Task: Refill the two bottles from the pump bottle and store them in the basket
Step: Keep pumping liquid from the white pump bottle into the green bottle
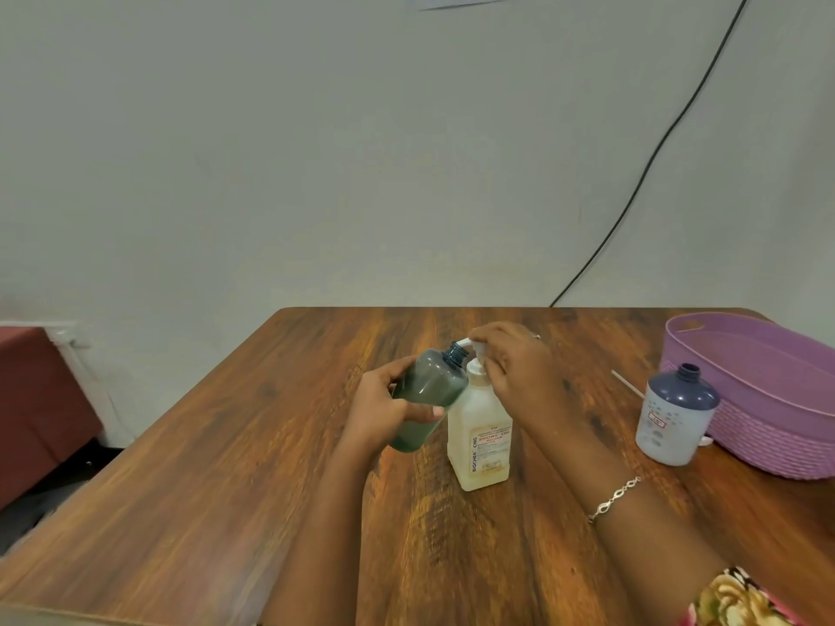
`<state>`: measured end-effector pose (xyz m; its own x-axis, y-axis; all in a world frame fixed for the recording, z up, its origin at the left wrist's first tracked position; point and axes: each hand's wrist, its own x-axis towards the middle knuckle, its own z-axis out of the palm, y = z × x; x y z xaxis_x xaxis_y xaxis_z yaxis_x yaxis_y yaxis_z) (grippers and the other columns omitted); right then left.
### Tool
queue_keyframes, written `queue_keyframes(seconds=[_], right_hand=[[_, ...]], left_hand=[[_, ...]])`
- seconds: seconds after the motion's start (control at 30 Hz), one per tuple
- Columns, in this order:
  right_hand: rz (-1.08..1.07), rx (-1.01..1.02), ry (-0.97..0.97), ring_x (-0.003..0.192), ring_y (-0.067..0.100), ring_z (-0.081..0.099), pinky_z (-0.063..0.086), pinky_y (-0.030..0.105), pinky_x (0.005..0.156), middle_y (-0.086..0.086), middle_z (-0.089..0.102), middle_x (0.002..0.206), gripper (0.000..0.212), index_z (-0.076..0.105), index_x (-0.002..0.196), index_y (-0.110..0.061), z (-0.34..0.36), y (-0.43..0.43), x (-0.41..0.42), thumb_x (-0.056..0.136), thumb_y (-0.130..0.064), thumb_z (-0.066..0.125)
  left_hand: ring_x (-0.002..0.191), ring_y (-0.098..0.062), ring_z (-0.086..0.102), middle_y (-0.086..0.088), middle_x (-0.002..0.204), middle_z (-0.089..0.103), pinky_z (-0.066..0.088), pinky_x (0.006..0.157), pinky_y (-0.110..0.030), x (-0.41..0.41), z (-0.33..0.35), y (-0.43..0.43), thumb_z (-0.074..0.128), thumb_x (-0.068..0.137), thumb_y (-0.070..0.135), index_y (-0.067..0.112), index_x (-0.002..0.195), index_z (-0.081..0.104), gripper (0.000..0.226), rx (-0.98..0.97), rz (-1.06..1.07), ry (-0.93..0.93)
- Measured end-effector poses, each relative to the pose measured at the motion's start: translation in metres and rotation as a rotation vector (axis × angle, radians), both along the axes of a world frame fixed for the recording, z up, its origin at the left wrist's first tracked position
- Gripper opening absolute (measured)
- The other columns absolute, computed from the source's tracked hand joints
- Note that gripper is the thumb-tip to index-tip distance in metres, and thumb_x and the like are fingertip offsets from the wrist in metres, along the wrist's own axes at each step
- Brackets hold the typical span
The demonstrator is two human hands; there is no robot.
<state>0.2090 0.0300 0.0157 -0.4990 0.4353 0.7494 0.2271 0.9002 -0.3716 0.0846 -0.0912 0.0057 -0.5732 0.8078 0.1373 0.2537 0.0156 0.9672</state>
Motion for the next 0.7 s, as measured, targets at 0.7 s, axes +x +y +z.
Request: queue_keyframes(seconds=[0.7], right_hand=[[-0.067, -0.025, 0.045, 0.088, 0.031, 0.066, 0.048, 0.031, 0.074, 0.013, 0.069, 0.100, 0.037, 0.070, 0.095, 0.000, -0.002, -0.012, -0.009, 0.069, 0.012, 0.046]], left_hand=[[0.094, -0.008, 0.054, 0.013, 0.101, 0.058, 0.046, 0.079, -0.030, -0.004, -0.001, 0.000, 0.079, 0.062, -0.001, 0.031, 0.106, 0.057, 0.058, 0.001, 0.002, 0.021]])
